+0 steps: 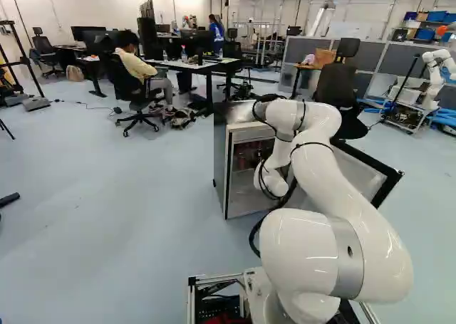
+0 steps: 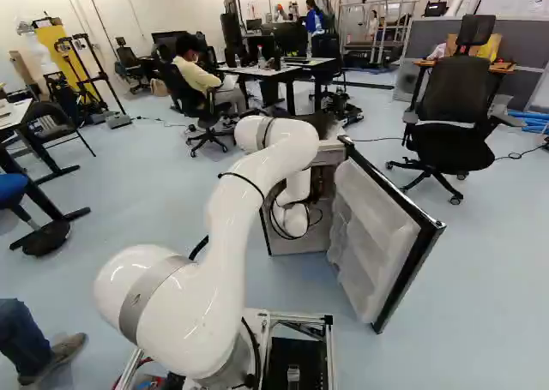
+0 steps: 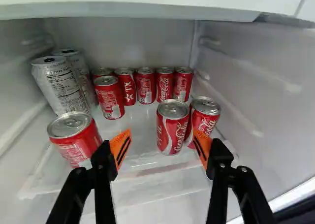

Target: Grab a drink from the fridge

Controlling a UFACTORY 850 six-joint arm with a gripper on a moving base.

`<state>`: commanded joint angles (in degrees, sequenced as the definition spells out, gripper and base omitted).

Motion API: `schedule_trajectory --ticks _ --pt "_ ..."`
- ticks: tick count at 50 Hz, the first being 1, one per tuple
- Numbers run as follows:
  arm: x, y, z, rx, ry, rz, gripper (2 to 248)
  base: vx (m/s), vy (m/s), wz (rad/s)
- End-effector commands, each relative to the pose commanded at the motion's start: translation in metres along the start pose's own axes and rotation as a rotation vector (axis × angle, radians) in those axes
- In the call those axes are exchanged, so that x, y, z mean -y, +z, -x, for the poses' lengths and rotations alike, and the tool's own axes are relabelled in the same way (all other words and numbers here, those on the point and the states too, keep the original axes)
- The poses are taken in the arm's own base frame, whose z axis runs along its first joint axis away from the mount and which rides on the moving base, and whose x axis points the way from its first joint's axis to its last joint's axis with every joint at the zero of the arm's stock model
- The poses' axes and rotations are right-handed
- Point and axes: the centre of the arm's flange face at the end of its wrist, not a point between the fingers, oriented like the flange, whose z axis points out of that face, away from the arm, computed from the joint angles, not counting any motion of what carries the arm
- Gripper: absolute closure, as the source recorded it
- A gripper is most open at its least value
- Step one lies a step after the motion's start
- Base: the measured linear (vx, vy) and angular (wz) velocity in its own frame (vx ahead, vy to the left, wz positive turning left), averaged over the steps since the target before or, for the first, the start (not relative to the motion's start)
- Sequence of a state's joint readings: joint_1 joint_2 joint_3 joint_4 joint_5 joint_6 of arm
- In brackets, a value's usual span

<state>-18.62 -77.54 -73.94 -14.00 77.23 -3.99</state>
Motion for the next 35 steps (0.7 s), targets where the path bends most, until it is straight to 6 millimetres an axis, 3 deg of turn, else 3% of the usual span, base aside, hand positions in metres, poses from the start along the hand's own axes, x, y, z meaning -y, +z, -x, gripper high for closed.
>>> schedule_trajectory --ticks 35 --pt "0.0 0.034 0.006 -0.018 -0.017 -0.007 67 0.0 0.0 0.0"
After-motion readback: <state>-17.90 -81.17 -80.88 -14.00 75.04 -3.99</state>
